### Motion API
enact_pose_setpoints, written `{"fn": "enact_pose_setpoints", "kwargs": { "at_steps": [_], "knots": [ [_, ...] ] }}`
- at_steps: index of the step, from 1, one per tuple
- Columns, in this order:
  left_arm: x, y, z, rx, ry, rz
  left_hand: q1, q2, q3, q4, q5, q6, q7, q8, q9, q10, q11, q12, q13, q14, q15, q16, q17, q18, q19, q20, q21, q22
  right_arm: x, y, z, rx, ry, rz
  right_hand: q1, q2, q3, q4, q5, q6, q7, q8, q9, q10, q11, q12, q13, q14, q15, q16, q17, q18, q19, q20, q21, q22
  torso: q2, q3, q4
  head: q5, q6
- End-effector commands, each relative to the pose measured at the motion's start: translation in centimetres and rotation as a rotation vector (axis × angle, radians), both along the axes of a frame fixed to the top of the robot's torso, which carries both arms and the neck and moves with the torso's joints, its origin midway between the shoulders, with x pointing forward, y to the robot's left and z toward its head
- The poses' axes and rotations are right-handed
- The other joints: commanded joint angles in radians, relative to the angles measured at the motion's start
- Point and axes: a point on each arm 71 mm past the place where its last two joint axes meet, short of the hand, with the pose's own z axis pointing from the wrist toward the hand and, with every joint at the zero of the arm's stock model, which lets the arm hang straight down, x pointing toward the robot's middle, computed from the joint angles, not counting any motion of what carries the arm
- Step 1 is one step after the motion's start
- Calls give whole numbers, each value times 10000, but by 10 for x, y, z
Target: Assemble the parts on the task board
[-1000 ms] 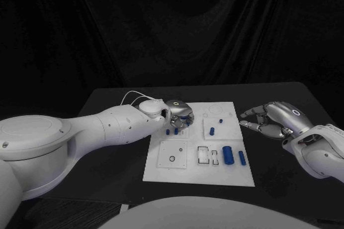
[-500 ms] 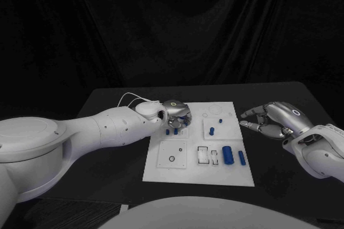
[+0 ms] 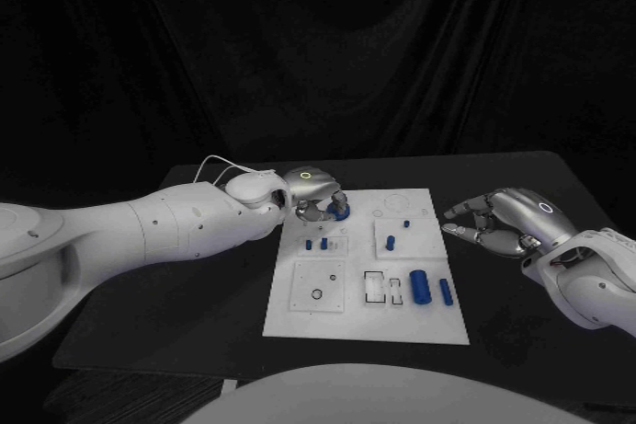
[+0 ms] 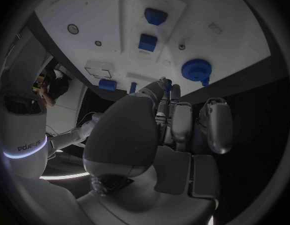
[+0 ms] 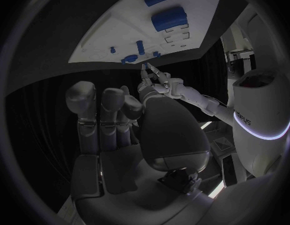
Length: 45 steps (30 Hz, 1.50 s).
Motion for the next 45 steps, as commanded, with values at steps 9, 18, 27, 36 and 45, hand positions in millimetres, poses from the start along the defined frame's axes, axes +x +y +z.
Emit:
{"fn": "enact_pose_setpoints", "kwargs": {
  "at_steps": [9, 18, 27, 36, 45],
  "knots": [
    [2, 14, 11, 277, 236, -203, -39, -90, 41, 11, -212, -185, -111, -221, -109, 118, -48, -203, -130, 114, -91, 101, 88, -106, -18, 13, -73, 1856, 0, 0, -3, -142, 266, -75, -12, -17, -2, 31, 4, 58, 2, -14, -3, 12, 39, -78, -30, 191, 27, -20, -25, 74, 23, 34, -33, 1041, 10, 16, -14, 17, 0],
    [-1, 19, -2, 414, 500, 14, -65, -145, 16, 33, -238, -86, -79, -201, -113, 115, -10, -326, -213, 67, -77, 89, 23, -106, -26, 18, -78, 1856, 1, 1, -4, -170, 330, -43, -6, -9, 4, 33, -22, 68, 3, -12, -2, -1, 39, -120, -60, 185, 27, -34, -40, 80, 15, 35, -74, 1034, 31, 6, -13, 75, 0],
    [-3, 19, -14, 507, 697, 166, -85, -166, 4, 47, -254, -78, -69, -206, -118, 117, 2, -363, -240, 46, -69, 76, -23, -97, -50, 18, -112, 1846, 0, 2, -4, -171, 347, -15, -6, -8, 4, 33, -24, 69, 3, -12, -2, 0, 39, -116, -56, 185, 27, -35, -42, 78, 17, 35, -63, 1036, 43, -7, 12, 81, 0],
    [-2, 20, -21, 646, 866, 304, -68, -176, 11, 39, -261, -37, -72, -195, -117, 175, 0, -384, -266, -18, -63, 31, -138, -80, -101, 20, -185, 1823, 0, 2, -5, -178, 368, -13, -2, -6, 7, 33, -32, 72, 3, -12, -2, -3, 39, -118, -56, 184, 27, -29, -37, 80, 14, 35, -79, 1033, 16, -8, -12, 84, 0],
    [0, 22, -24, 737, 869, 513, -49, -198, 13, 25, -258, -28, -86, -198, -121, 195, -7, -406, -285, -39, -65, 21, -162, -76, -117, 21, -206, 1817, 0, 1, -5, -182, 379, -12, -2, -6, 7, 33, -32, 72, 3, -12, -2, -3, 39, -118, -56, 184, 27, -29, -37, 80, 14, 35, -79, 1033, 19, -1, -23, 106, 0]
  ]
}}
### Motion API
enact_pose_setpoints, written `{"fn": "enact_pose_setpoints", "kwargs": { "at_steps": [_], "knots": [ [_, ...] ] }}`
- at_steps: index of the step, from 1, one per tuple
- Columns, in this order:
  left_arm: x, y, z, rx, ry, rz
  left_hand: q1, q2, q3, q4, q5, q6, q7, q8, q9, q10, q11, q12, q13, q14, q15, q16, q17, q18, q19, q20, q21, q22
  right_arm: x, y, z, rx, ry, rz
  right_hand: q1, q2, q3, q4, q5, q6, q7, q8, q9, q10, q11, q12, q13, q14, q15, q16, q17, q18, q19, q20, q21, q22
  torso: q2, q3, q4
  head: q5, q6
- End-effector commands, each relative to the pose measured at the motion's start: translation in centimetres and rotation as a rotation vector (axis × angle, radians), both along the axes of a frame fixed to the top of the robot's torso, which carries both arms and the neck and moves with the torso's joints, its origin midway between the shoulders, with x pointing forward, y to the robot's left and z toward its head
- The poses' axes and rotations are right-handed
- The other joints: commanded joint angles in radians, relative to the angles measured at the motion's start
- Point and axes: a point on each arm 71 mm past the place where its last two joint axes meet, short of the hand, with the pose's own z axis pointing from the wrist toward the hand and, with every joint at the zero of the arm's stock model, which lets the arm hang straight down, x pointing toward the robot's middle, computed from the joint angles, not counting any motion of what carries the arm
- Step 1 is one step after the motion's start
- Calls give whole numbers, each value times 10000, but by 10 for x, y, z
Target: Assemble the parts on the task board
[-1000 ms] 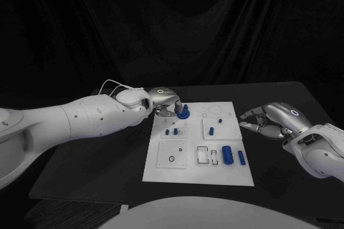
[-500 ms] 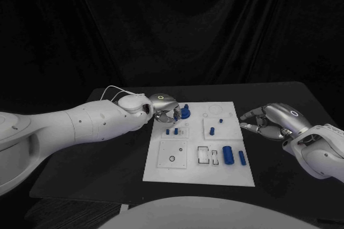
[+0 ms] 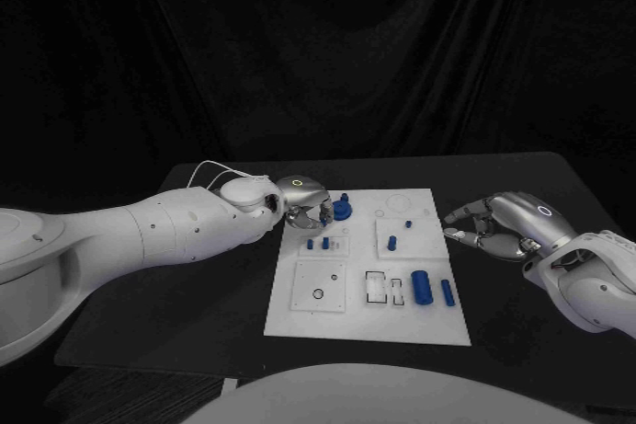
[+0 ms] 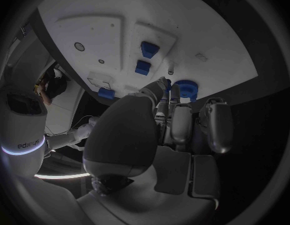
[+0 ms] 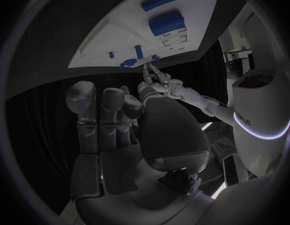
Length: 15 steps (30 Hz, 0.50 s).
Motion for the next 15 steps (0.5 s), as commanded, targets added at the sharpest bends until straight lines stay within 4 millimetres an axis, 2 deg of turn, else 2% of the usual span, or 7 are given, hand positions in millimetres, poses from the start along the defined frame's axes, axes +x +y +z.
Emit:
{"fn": "enact_pose_setpoints", "kwargs": {
  "at_steps": [1, 15],
  "knots": [
    [1, 0, -1, 68, 42, 104, 4, -64, 14, 24, -41, 43, -15, -2, -4, 74, 13, -55, -8, -88, -14, -60, -5, -76, -85, -9, -61, 1817, -1, -1, -1, -41, 78, -105, -2, -6, 7, 33, -32, 73, 3, -12, -3, -2, 39, -22, -5, 183, 28, -29, -5, 80, 14, 35, -40, 1030, 3, 8, -6, 3, 0],
    [0, 1, -9, 143, 116, 303, -34, -132, -12, 37, -37, 93, -13, 4, -8, 84, 25, -135, -66, -177, -23, -117, -147, -40, -198, -6, -219, 1767, -1, -1, -2, -52, 112, -110, 15, -9, 11, 26, -52, 85, 1, -11, -2, -4, 39, -20, 2, 177, 28, -36, -16, 78, 15, 35, -25, 1035, 9, 1, 1, 0, 0]
  ]
}}
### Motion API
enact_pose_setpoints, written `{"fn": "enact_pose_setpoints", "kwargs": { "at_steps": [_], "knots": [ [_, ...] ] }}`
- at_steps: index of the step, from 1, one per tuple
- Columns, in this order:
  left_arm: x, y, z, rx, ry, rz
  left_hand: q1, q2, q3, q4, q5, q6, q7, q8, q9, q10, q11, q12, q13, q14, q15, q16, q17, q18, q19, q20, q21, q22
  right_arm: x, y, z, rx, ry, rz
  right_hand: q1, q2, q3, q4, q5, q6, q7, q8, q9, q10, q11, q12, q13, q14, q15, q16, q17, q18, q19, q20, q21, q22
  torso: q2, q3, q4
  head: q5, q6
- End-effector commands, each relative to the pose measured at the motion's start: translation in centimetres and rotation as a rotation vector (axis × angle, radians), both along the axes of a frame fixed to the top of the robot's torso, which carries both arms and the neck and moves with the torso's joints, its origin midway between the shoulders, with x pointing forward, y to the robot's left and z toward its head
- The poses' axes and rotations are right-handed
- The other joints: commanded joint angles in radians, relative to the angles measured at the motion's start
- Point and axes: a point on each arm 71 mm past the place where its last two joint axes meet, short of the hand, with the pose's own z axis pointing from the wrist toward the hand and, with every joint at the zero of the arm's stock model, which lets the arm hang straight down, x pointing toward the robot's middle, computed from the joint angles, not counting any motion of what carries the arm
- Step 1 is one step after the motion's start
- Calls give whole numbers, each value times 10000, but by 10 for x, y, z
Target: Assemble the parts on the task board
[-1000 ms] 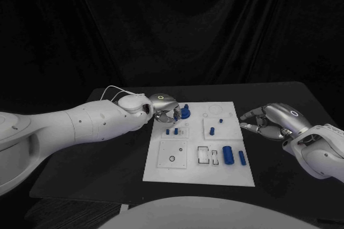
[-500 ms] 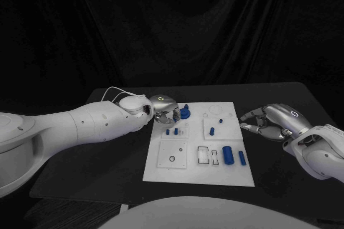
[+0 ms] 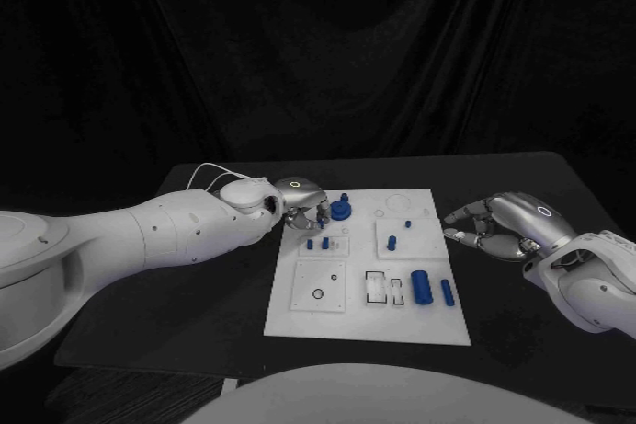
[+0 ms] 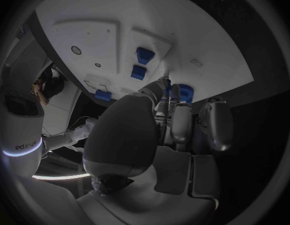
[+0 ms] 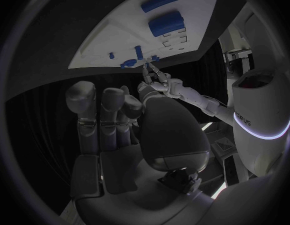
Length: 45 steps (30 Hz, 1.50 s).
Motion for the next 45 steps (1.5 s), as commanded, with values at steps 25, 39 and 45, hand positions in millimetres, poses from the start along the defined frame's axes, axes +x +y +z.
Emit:
{"fn": "enact_pose_setpoints", "kwargs": {
  "at_steps": [25, 39, 45],
  "knots": [
    [-4, -3, -10, 53, 227, 1, -21, -103, -19, 57, -55, 68, 25, -2, -14, 58, -4, -62, -34, -114, -5, -49, -48, -36, -89, 15, -76, 1761, -1, -1, -2, -42, 107, -115, 37, -7, 21, 15, -57, 105, -2, -5, 0, -7, 39, -30, -3, 173, 28, -45, -18, 79, 13, 35, -32, 1037, 4, 3, 1, -7, 0],
    [-4, -5, -13, 92, 293, 3, -27, -149, -12, 53, -10, -1, 11, -72, -53, 50, -2, -147, -82, -180, -6, -82, -139, -24, -139, 19, -144, 1744, -1, -2, -4, -61, 142, -134, 45, -5, 24, 12, -59, 120, -4, 0, 2, -8, 39, -36, -6, 172, 28, -47, -22, 81, 11, 36, -50, 1034, 0, 3, 2, -18, 0],
    [-3, -2, -14, 233, 374, 219, -219, -354, -47, 216, -535, -907, -266, -599, -313, -576, 64, -694, -338, -469, 34, -261, -568, 42, -376, 42, -486, 1650, -1, -2, -4, -75, 160, -143, 51, -4, 27, 10, -61, 133, -5, 5, 4, -16, 38, -67, -30, 171, 28, -46, -22, 81, 10, 36, -53, 1034, 3, 1, 1, -7, 0]
  ]
}}
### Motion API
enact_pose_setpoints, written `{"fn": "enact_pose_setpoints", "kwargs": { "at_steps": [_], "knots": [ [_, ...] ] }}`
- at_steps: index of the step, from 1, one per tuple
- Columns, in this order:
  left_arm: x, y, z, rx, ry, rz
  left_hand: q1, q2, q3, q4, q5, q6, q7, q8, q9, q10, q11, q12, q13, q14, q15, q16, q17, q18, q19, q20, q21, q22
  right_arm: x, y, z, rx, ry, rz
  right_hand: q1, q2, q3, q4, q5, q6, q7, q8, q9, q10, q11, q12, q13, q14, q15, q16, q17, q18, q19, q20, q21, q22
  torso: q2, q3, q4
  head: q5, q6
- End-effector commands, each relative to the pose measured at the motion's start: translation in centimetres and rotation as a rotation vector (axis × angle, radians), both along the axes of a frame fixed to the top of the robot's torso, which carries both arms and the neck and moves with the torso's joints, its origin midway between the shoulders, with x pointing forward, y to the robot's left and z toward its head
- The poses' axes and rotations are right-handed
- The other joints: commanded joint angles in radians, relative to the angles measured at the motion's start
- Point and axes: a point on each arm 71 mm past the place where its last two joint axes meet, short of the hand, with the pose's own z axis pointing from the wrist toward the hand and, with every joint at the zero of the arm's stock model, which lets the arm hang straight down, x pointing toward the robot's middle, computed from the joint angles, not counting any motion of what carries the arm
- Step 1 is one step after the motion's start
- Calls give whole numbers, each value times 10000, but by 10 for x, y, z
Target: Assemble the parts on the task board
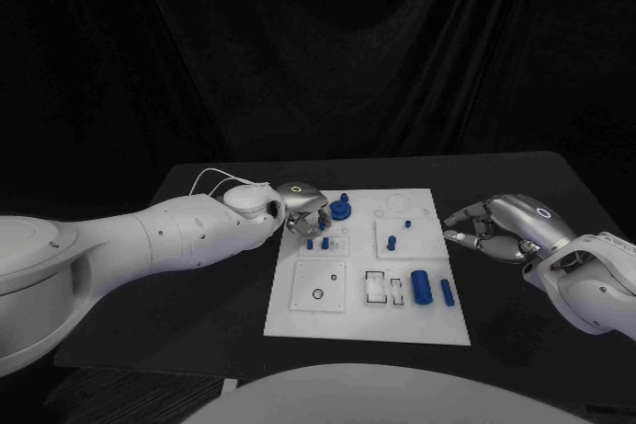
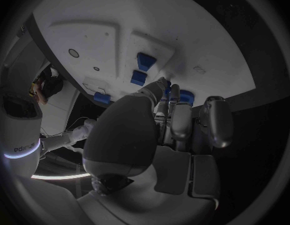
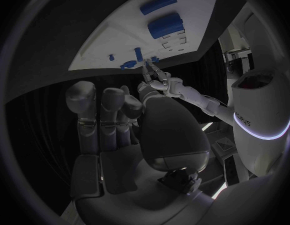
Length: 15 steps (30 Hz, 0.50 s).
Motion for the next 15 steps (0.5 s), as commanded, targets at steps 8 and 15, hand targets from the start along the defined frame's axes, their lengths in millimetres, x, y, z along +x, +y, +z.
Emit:
{"fn": "enact_pose_setpoints", "kwargs": {
  "at_steps": [8, 15],
  "knots": [
    [0, 8, -1, 47, -95, 264, -36, -296, -163, 211, -410, -1515, -661, -188, -453, -874, 280, -518, -159, -250, 202, -61, -273, 74, -192, 49, -310, 1613, 0, -2, -1, -46, 58, -141, 59, -18, 24, 5, -65, 50, -1, -6, 0, -23, 39, -80, -14, 169, 28, -45, -17, 83, 7, 36, -67, 1028, -1, 3, 0, 25, 0],
    [1, 17, 3, -175, -556, 392, -36, -320, -224, 227, -461, -1601, -718, -167, -495, -941, 275, -513, -136, -255, 205, -50, -282, 73, -183, 53, -310, 1616, 0, -2, -1, -48, 57, -155, 62, -22, 24, 4, -66, 43, 1, -12, -2, -25, 39, -83, -14, 166, 28, -54, -27, 84, 6, 36, -75, 1028, -5, 9, 6, 110, 0]
  ]
}}
